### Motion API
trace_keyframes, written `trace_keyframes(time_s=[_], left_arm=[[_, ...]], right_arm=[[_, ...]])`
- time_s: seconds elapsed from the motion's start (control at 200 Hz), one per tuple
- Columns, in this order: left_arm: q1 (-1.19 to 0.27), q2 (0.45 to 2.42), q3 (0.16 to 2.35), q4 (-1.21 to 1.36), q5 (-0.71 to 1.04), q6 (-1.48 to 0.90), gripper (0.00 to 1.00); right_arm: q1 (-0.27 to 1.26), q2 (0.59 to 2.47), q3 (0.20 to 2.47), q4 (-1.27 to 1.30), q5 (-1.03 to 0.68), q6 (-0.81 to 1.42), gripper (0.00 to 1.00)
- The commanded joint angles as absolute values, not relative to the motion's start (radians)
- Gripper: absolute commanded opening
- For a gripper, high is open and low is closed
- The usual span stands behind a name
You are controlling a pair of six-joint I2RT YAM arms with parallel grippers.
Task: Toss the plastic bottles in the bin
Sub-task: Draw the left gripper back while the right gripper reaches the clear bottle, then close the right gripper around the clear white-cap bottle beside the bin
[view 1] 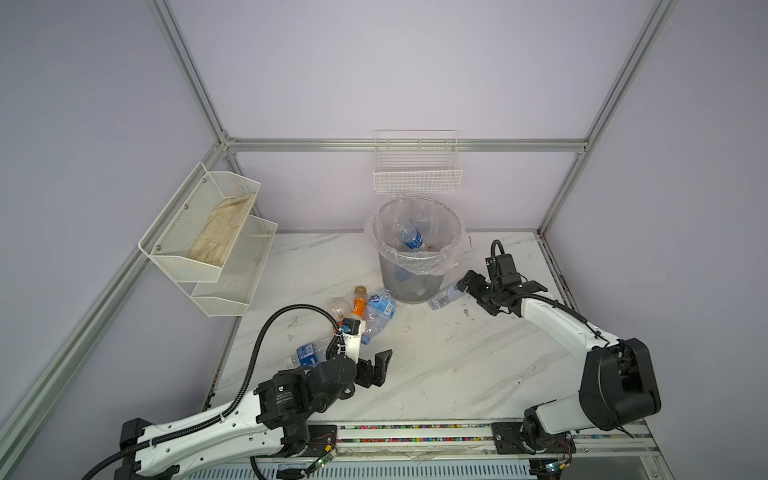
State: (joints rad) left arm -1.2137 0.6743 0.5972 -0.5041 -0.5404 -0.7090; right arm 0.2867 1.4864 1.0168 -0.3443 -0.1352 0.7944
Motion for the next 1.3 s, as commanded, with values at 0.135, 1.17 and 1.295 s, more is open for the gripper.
trace_keyframes(time_s=[0.135, 1.17, 1.295], left_arm=[[-1.358, 0.785, 0.545, -0.494, -0.663, -0.843, 0.98], [-1.545, 0.880, 0.528, -0.492, -0.780, -0.994, 0.98], [-1.546, 0.870, 0.524, -0.491, -0.782, -0.994, 0.98]], right_arm=[[0.283, 1.619, 1.078, -0.288, -0.131, 0.991, 0.97], [0.285, 1.906, 1.194, -0.318, -0.140, 1.115, 0.43], [0.285, 1.877, 1.160, -0.311, -0.158, 1.114, 0.38]])
